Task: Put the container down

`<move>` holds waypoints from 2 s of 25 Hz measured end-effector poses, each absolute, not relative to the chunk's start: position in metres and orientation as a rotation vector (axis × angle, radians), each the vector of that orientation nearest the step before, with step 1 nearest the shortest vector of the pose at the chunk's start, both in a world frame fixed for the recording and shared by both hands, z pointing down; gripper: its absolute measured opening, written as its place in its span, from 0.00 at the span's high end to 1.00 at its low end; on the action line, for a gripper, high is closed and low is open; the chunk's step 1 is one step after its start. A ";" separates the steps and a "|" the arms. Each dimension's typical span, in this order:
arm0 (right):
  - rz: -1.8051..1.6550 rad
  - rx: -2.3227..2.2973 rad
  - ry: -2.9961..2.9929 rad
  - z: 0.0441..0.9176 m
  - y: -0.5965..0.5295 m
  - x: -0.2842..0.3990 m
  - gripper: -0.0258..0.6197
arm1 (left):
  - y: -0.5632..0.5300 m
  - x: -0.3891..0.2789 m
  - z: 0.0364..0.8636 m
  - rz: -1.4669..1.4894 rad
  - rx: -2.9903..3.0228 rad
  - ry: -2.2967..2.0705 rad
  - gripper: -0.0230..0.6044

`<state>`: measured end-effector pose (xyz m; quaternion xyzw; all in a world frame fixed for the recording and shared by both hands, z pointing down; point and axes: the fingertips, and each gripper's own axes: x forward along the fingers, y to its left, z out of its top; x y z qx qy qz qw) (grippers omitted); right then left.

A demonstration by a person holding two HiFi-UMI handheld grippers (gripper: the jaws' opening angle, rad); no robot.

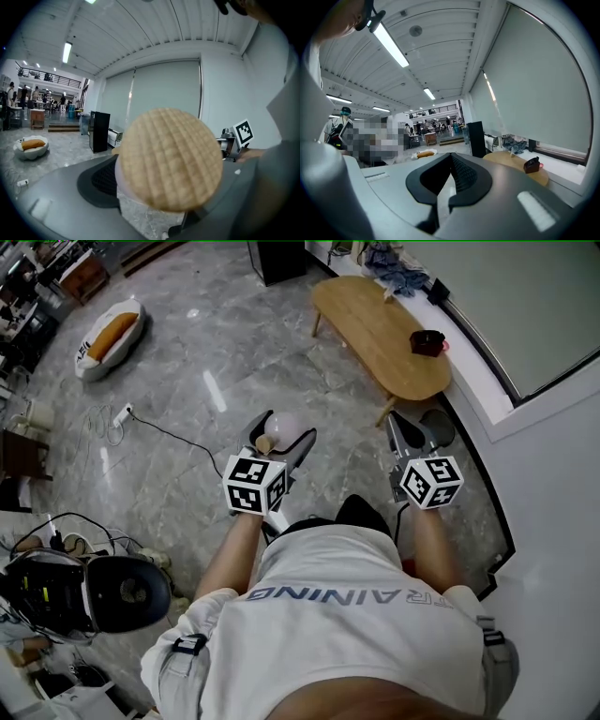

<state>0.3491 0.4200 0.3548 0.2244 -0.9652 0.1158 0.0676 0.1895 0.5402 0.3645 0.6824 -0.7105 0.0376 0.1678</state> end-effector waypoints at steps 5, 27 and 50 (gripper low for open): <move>0.387 0.648 -2.898 0.363 0.406 0.321 0.94 | 0.537 0.169 0.366 0.087 1.922 -2.044 0.32; 0.370 0.390 -2.923 0.372 0.198 0.107 0.94 | 0.360 -0.025 0.375 -0.004 1.709 -2.184 0.32; 0.480 0.828 -2.840 0.391 -0.033 0.054 0.94 | 0.087 -0.122 0.384 0.075 1.997 -1.871 0.32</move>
